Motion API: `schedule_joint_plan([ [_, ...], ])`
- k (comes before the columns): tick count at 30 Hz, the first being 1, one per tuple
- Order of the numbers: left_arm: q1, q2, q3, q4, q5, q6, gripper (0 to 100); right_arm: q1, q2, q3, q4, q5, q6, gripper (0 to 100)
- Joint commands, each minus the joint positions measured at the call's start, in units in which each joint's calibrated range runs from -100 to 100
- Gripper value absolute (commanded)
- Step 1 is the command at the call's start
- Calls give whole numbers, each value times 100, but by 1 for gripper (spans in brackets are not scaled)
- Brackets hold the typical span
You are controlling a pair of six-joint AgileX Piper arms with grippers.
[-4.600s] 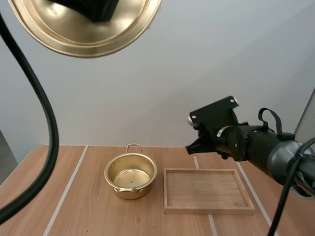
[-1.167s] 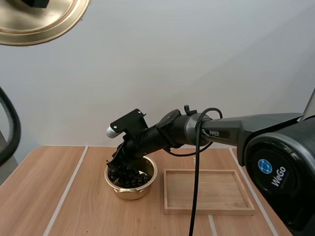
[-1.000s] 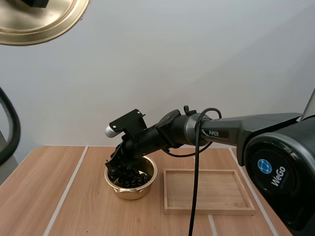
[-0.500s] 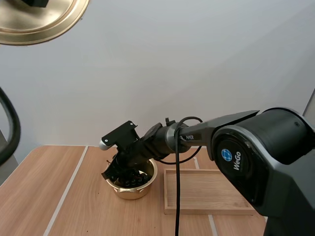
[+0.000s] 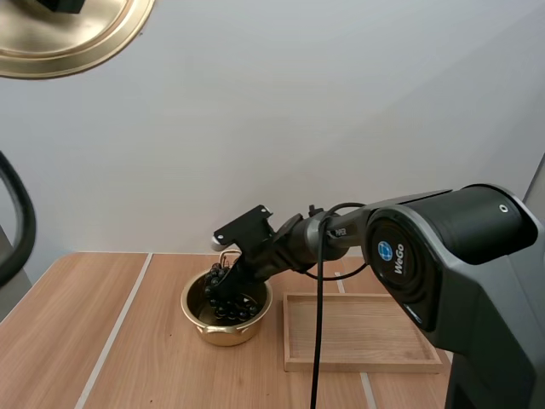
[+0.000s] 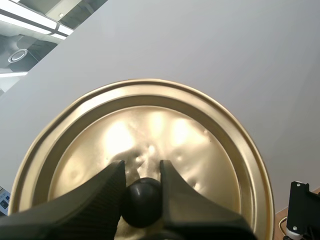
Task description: Open the lid, put the grape in the pot, and close it
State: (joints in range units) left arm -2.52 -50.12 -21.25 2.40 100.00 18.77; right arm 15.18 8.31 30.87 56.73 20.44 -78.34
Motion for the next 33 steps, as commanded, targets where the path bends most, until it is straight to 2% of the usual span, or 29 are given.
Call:
schedule_joint_plan([
  [1,-10,-5,-10,11,0,-38,0,-100,-23,35,-134,345,1,0],
  [10,-10,-5,-10,11,0,-38,0,-110,-298,35,-65,1222,44,0],
  [14,-10,-5,-10,11,0,-38,0,-110,-748,-22,417,1957,-52,0],
  [17,-10,-5,-10,11,0,-38,0,-17,-915,-22,559,2066,-146,0],
  [24,-10,-5,-10,11,0,-47,0,369,-763,-22,515,1566,-146,0],
  [33,-10,-5,-10,11,0,-74,0,468,-76,-22,449,556,-296,0],
])
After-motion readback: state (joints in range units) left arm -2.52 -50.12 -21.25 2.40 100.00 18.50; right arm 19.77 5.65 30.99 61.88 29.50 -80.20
